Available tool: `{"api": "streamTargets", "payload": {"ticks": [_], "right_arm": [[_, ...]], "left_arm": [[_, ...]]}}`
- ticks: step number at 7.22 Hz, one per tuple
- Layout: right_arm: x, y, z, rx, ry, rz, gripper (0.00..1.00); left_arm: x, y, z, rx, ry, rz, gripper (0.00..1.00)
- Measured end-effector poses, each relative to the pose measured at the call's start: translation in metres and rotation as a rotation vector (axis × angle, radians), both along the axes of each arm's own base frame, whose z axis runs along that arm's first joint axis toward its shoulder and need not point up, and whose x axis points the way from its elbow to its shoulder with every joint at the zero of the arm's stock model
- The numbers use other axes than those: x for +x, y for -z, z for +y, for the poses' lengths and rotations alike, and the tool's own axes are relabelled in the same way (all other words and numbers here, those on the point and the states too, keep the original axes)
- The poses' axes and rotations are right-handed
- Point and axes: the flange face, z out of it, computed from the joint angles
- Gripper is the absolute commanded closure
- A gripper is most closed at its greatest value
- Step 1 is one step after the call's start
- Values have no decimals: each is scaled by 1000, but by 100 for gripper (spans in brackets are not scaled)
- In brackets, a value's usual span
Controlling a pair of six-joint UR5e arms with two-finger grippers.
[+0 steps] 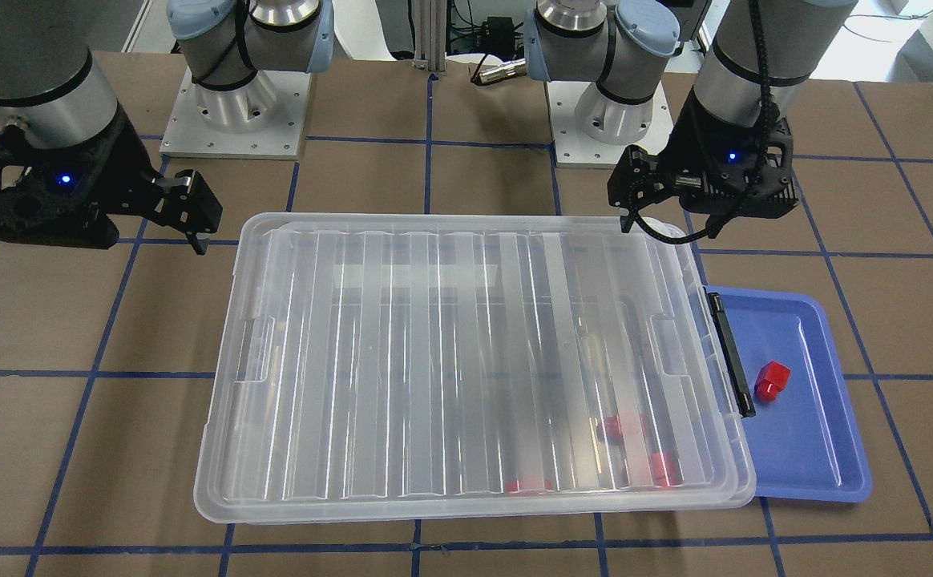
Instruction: Place red block in blue tray from box
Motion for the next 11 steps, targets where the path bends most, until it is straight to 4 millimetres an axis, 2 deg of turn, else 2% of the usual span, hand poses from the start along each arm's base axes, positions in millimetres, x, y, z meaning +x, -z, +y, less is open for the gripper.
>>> {"api": "streamTargets", "payload": {"ticks": [1,3,11], "right_arm": [[9,-7,13,14,7,2,0],[15,-16,26,15,7,-5,0],[5,-16,27,4,17,-2,0]], "left_arm": [[-1,-1,0,-1,0,-1,0],[0,-2,-3,-3,-2,-7,0],[-1,-3,-2,-4,0,-7,0]]}}
